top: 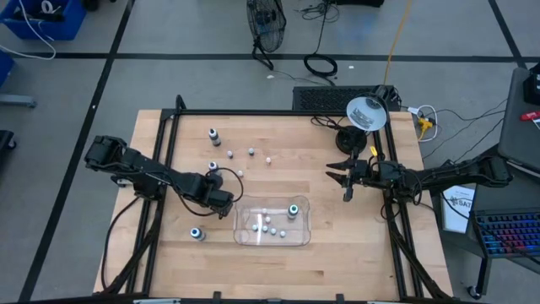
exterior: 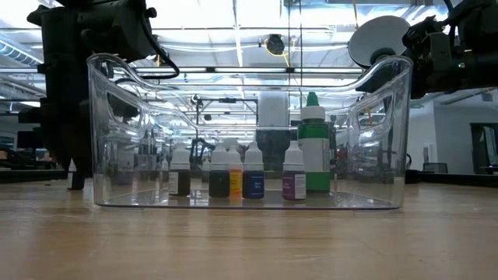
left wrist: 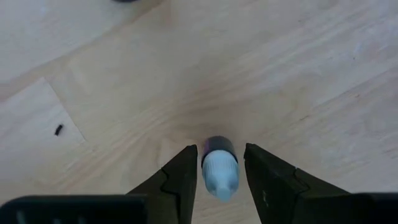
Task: Pick & Place food coloring
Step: Put the small purple food coloring bottle into the bin
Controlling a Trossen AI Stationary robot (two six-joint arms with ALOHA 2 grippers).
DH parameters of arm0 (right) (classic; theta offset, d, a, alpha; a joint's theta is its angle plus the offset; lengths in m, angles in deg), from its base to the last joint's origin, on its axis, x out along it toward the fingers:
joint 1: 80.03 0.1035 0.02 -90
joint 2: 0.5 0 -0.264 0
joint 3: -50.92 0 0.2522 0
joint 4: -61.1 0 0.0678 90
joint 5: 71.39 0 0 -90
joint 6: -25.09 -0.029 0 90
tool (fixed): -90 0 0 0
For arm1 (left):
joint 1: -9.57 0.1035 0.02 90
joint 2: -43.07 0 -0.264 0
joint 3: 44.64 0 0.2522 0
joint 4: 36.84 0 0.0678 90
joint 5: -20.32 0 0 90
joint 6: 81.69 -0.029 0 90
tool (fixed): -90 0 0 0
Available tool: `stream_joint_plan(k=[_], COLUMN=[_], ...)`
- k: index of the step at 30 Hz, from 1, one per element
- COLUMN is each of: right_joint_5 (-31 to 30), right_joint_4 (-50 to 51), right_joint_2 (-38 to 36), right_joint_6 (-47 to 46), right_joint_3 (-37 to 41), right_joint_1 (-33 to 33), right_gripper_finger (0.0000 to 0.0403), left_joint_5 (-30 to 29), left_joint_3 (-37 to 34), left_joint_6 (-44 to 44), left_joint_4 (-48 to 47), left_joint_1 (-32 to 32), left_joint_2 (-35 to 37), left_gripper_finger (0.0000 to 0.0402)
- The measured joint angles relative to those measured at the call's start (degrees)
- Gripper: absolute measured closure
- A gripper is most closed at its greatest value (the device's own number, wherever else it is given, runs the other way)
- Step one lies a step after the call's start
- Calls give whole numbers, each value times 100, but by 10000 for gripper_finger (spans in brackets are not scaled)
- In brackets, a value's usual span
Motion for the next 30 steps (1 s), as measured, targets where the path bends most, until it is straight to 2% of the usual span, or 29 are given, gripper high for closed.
stream_joint_plan(k=[3,8,18,22,30], right_joint_5=[-2,-2,0,0,0], right_joint_4=[0,0,0,0,0], right_joint_2=[0,0,0,0,-1], right_joint_6=[0,0,0,1,1], right_joint_3=[0,2,0,1,0], right_joint_1=[0,0,0,1,1], right_gripper_finger=[296,297,297,296,298], left_joint_5=[20,142,192,14,-768], left_joint_3=[0,3,130,618,2320], left_joint_6=[-106,-110,-499,-756,-786], left_joint_4=[0,-2,-38,-285,-1977], left_joint_1=[0,0,-25,-144,-692], left_joint_2=[0,2,22,52,52], left_gripper_finger=[274,333,336,336,336])
